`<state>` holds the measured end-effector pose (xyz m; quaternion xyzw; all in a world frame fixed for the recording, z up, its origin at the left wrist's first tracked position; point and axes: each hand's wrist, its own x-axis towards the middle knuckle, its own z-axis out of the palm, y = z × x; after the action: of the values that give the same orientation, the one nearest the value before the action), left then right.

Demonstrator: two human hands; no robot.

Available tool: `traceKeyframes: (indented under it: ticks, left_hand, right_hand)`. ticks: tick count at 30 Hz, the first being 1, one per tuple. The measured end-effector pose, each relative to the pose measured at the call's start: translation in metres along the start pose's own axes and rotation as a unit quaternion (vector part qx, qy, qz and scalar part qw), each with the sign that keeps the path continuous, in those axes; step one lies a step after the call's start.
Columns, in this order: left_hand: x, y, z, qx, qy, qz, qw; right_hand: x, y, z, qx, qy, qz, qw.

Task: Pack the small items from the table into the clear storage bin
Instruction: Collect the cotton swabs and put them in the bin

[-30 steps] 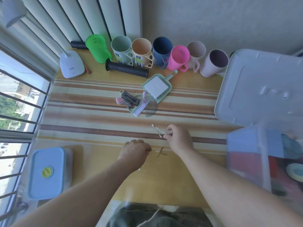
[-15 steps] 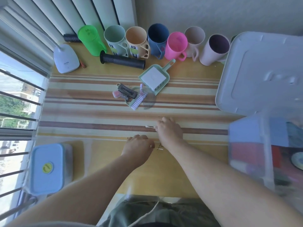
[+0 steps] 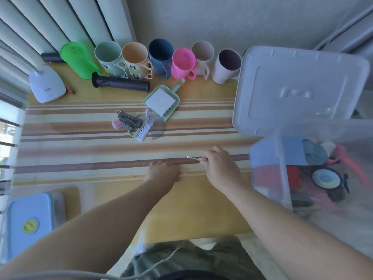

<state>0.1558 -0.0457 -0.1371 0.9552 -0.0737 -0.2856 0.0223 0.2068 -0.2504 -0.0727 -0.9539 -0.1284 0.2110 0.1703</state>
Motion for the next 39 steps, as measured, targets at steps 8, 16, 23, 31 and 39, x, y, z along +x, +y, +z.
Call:
traceKeyframes:
  ticks: [8, 16, 23, 31, 39]
  left_hand:
    - [-0.008, 0.013, -0.020, -0.007, -0.023, -0.057, 0.998]
    - [-0.023, 0.141, -0.157, -0.369, 0.263, -0.050, 0.890]
    - [-0.041, 0.270, -0.204, -0.328, 0.319, 0.060, 0.887]
    - [-0.037, 0.350, -0.175, -0.228, 0.202, 0.084, 0.949]
    - [-0.040, 0.340, -0.173, -0.191, 0.169, 0.010, 0.967]
  right_hand:
    - [-0.034, 0.007, -0.049, 0.068, 0.032, -0.057, 0.996]
    - [-0.100, 0.110, -0.157, 0.100, 0.178, -0.080, 0.976]
    - [-0.164, 0.249, -0.182, -0.020, 0.056, -0.037, 0.998]
    - [-0.160, 0.242, -0.144, -0.033, -0.125, -0.059, 0.990]
    - [-0.141, 0.264, -0.146, 0.056, -0.172, -0.082, 0.980]
